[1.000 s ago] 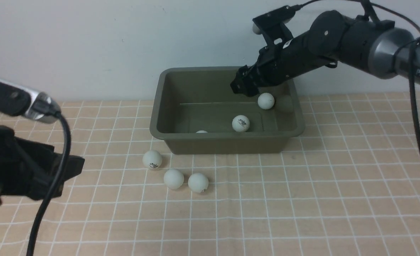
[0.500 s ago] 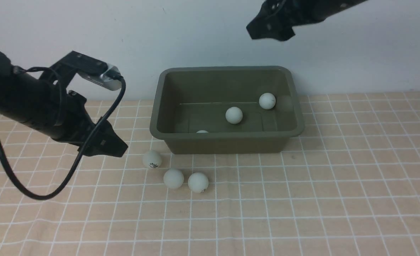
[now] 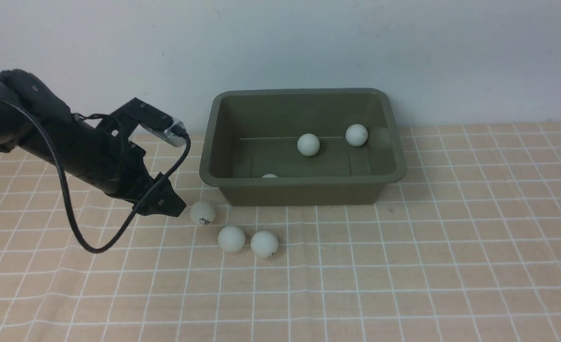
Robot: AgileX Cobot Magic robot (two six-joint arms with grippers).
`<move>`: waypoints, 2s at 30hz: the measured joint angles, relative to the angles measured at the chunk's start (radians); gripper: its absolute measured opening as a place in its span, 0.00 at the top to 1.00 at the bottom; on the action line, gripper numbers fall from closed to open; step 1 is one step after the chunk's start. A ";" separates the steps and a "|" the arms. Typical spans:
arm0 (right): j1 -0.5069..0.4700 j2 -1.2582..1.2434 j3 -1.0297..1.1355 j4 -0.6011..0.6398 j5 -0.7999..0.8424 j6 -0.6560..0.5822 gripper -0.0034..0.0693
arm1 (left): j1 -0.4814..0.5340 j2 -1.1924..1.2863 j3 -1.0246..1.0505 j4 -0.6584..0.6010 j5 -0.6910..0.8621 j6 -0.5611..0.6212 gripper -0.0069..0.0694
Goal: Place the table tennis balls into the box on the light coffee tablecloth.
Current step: 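Reach for and grasp a ping pong ball on the table beside the basket, then drop the ball into the bin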
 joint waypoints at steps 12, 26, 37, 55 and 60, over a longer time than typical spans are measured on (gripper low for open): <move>0.000 -0.025 0.000 -0.002 0.017 0.029 0.20 | -0.001 0.139 -0.076 -0.169 0.008 0.162 0.28; 0.000 -0.025 0.000 0.000 -0.021 0.048 0.20 | -0.024 0.220 -0.082 -0.302 -0.020 0.350 0.38; 0.000 -0.025 0.000 0.045 -0.043 0.047 0.20 | -0.039 0.216 -0.091 -0.224 -0.056 0.247 0.53; 0.000 -0.025 0.000 0.048 -0.067 0.033 0.21 | -0.047 0.031 -0.235 -0.227 0.070 0.208 0.53; 0.000 -0.025 0.000 0.048 -0.067 0.032 0.21 | -0.097 0.133 -0.377 -0.255 0.061 0.217 0.53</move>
